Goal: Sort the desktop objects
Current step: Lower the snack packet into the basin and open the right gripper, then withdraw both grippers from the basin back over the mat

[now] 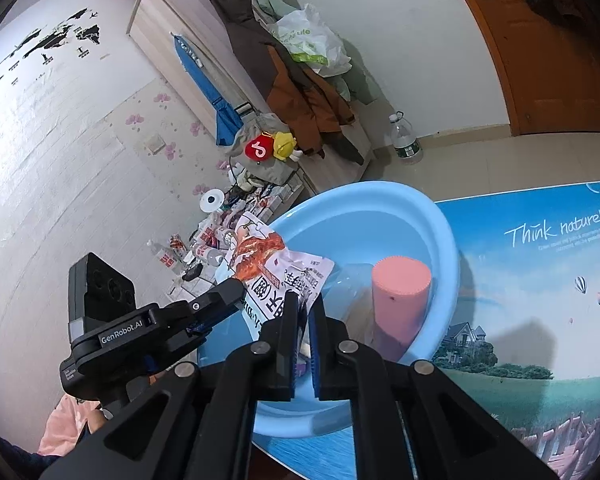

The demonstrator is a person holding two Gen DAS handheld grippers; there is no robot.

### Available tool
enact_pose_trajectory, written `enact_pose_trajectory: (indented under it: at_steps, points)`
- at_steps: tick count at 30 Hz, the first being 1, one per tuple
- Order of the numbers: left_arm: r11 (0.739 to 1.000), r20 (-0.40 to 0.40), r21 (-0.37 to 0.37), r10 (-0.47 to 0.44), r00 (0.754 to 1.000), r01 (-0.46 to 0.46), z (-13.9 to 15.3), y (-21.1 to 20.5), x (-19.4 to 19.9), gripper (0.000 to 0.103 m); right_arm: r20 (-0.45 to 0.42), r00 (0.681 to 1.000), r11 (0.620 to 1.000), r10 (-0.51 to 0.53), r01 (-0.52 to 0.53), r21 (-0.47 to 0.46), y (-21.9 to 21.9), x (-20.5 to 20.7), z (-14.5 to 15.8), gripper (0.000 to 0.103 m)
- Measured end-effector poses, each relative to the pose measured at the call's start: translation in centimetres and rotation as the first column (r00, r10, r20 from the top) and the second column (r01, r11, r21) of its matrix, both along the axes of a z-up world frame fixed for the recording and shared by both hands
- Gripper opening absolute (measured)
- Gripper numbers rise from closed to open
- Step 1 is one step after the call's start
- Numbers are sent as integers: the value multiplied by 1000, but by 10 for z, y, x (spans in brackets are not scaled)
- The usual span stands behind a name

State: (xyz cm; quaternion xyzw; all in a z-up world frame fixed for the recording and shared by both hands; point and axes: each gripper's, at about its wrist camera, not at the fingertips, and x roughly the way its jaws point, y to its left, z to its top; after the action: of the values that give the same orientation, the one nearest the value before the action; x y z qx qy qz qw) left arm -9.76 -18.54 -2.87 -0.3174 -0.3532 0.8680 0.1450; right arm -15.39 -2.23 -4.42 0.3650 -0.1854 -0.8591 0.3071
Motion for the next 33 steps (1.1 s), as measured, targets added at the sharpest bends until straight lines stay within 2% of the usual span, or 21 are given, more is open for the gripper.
enact_pose_trajectory:
  at_steps: [2,5,8,10,11,12,13,22,31,32,33]
  points:
    - [1000,1,-29,0,1000,0,2,3,-1,16,3,1000,1000,-3,3,2,0,0,-1,6]
    - [997,4,-82,-10,1000,10,6,12,-1,25,6,1000,1000,-7,7,5,2,1,-3,8]
    - [992,-3,-121,-40,999,40,12,24,0,50,14,1000,1000,-9,9,8,2,1,-3,12]
    - [988,-16,-148,-52,999,49,17,32,2,74,16,1000,1000,-9,9,21,2,3,-3,18]
    - [985,-27,-168,-50,998,44,20,36,4,77,17,1000,999,-13,12,31,2,4,-2,24]
    - [981,-33,-191,-42,999,35,23,39,6,88,20,1000,999,-19,18,44,3,5,-2,34]
    - [975,-31,-223,-21,999,14,24,42,8,99,15,1000,998,-25,24,53,4,6,-1,37]
    - [975,-16,-222,26,1000,-29,26,35,13,101,15,999,998,-43,43,39,16,11,3,39]
    - [971,-30,-237,27,999,-34,34,37,16,101,4,999,998,-45,44,41,20,17,8,40]
    - [970,-29,-239,29,999,-35,34,37,16,101,4,999,998,-46,46,44,21,18,8,43]
    - [970,-27,-241,31,999,-36,34,37,16,101,4,999,998,-48,48,47,19,18,8,53]
